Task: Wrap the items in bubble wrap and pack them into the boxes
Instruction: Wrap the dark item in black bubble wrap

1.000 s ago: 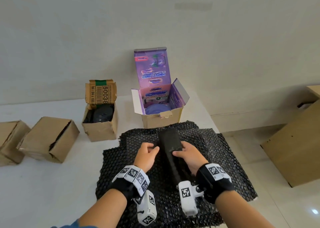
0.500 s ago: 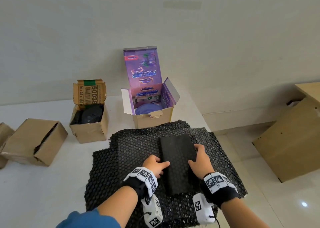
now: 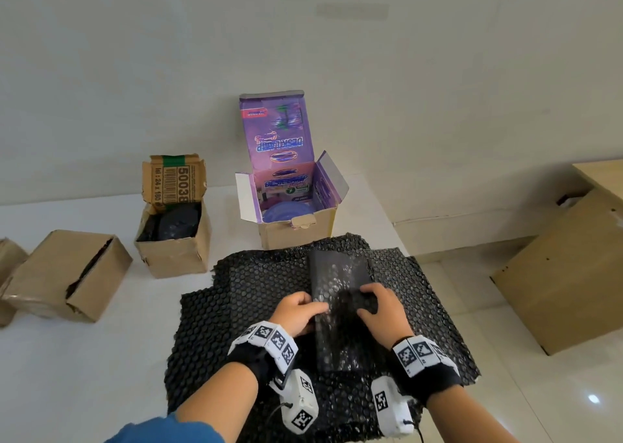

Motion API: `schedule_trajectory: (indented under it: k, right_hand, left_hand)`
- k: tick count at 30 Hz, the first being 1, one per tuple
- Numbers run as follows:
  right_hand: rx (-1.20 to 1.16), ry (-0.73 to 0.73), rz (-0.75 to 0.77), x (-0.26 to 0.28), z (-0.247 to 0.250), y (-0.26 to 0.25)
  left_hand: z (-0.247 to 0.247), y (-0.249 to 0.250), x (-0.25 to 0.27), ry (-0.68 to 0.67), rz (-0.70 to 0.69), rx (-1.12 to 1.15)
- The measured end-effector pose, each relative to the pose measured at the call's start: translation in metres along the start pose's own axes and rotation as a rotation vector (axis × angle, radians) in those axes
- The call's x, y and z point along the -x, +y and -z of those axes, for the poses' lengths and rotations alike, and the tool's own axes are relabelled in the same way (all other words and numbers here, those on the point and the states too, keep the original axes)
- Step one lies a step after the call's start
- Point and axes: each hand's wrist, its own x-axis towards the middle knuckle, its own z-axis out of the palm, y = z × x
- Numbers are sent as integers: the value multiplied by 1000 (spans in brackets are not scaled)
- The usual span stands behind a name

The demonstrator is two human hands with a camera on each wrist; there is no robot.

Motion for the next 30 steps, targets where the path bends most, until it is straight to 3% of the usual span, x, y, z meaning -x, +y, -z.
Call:
schedule_trajectory:
  k: [3, 8, 10, 14, 18, 22, 27, 30]
  right_hand:
    - [-235, 2, 48, -6, 5, -21]
    - [-655, -287, 16, -26, 5, -67]
    - [-721, -335, 38, -33, 1, -89]
    - [-743, -255, 110, -45, -14, -132]
    - [-684, -200, 202, -51, -29, -170]
    - [-589, -172, 337, -55, -44, -204]
    - [-497, -11, 443, -62, -67, -235]
    - [-501, 95, 370, -66, -79, -253]
  left_hand:
    - [21, 16, 10, -1, -59, 206]
    - [69, 46, 30, 3, -212, 249]
    - [91, 53, 33, 30, -249, 212]
    - [135, 62, 34, 217, -359, 0]
    - [178, 68, 39, 194, -542, -173]
    - [217, 75, 42, 194, -615, -438]
    - [258, 78, 42, 182, -661, -434]
    - [277, 79, 37, 160, -694, -386]
